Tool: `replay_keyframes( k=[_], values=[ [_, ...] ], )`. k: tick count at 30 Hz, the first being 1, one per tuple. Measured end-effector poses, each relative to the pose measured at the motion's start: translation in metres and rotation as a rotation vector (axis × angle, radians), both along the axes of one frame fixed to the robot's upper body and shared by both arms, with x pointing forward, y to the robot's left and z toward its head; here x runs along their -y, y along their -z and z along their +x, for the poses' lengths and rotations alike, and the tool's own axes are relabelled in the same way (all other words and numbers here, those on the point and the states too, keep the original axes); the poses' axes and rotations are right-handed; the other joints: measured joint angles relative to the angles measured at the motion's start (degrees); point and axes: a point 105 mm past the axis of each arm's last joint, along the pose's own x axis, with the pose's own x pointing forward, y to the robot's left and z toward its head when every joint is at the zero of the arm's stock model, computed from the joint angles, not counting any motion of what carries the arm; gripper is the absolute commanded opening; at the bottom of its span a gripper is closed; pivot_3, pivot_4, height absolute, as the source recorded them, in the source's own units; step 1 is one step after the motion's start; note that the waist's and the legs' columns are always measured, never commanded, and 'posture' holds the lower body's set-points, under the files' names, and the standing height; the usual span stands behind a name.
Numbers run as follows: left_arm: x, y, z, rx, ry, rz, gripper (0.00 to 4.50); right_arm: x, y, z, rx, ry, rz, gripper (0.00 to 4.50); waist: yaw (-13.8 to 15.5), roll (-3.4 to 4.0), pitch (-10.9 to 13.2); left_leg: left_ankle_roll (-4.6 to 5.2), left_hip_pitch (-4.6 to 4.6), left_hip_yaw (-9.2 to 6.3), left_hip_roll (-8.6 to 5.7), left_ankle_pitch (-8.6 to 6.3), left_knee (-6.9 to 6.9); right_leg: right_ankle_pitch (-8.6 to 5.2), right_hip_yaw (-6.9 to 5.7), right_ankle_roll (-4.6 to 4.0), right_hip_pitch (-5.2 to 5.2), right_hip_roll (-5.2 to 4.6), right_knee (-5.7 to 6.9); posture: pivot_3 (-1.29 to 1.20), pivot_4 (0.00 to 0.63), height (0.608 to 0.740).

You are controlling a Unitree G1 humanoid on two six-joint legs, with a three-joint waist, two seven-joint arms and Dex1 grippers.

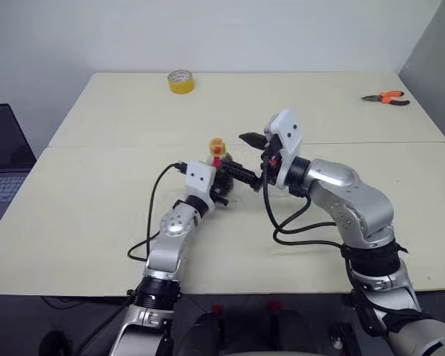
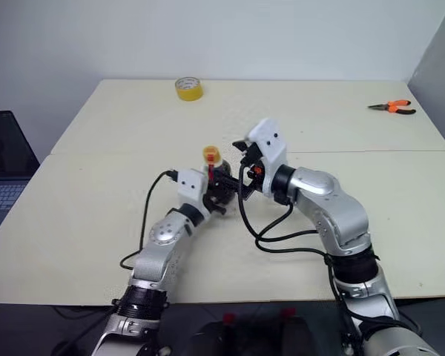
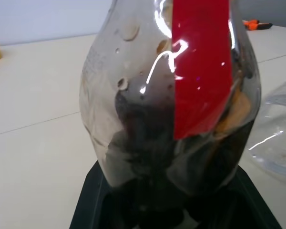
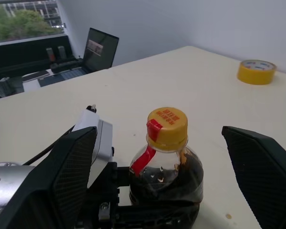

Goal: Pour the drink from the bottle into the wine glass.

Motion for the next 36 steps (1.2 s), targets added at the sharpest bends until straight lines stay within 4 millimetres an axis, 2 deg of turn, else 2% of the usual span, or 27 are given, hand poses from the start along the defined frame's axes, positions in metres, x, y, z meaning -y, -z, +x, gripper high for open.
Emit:
replay_keyframes(
  k=[7, 15, 24, 25, 27, 33, 34, 36],
  values=[
    [0.006, -0.005, -0.002, 0.002, 0.019, -0.003, 1.23, -0.007, -0.011, 0.008, -0.008, 0.058, 0.007, 4.50, 0.0, 0.00, 0.0, 0.00, -0.01, 0.06, -0.03, 0.00, 0.02, 0.00, 0.05, 0.00, -0.17, -0.03, 0.29, 0.00, 0.150, 0.740],
    [0.020, -0.008, -0.006, 0.012, 0.058, -0.012, 1.15, -0.007, -0.006, 0.010, -0.044, 0.076, 0.001, 4.50, 0.1, 0.00, 0.0, 0.00, -0.01, 0.08, -0.03, 0.00, 0.02, 0.00, 0.06, 0.00, -0.19, -0.03, 0.31, 0.00, 0.150, 0.740],
    [0.027, -0.010, -0.010, 0.014, 0.081, -0.012, 1.13, -0.005, -0.003, 0.015, -0.072, 0.117, 0.020, 4.50, 0.0, 0.00, 0.0, 0.00, -0.02, 0.09, -0.03, 0.00, 0.02, 0.00, 0.07, 0.00, -0.22, -0.03, 0.34, 0.00, 0.150, 0.740],
    [0.027, -0.010, -0.010, 0.012, 0.081, -0.011, 1.13, -0.004, -0.003, 0.016, -0.071, 0.123, 0.021, 4.11, 0.0, 0.00, 0.0, 0.00, -0.02, 0.09, -0.03, 0.00, 0.02, 0.00, 0.07, 0.00, -0.23, -0.03, 0.34, 0.00, 0.150, 0.740],
    [0.028, -0.008, -0.010, 0.008, 0.083, -0.010, 1.13, -0.003, -0.003, 0.016, -0.071, 0.130, 0.022, 3.62, 0.0, 0.00, 0.0, 0.00, -0.02, 0.10, -0.03, 0.00, 0.01, 0.00, 0.08, 0.00, -0.24, -0.03, 0.34, 0.00, 0.150, 0.740],
    [0.027, -0.006, -0.011, -0.005, 0.082, -0.007, 1.08, -0.007, -0.002, 0.015, -0.077, 0.121, 0.025, 1.40, 0.0, 0.00, 0.0, 0.00, -0.02, 0.11, -0.02, 0.00, 0.01, 0.00, 0.08, 0.00, -0.25, -0.03, 0.36, 0.00, 0.150, 0.740],
    [0.027, -0.005, -0.010, -0.007, 0.081, -0.006, 1.07, -0.007, -0.001, 0.015, -0.079, 0.123, 0.024, 1.20, 0.0, 0.00, 0.0, 0.00, -0.03, 0.10, -0.03, 0.00, 0.01, 0.00, 0.08, 0.00, -0.25, -0.03, 0.36, 0.00, 0.150, 0.740],
    [0.027, -0.005, -0.010, -0.009, 0.080, -0.004, 1.04, -0.007, -0.001, 0.015, -0.080, 0.123, 0.024, 1.20, 0.0, 0.00, 0.0, 0.00, -0.03, 0.10, -0.03, 0.00, 0.02, 0.00, 0.08, 0.00, -0.25, -0.03, 0.35, 0.00, 0.150, 0.740]
  ],
)
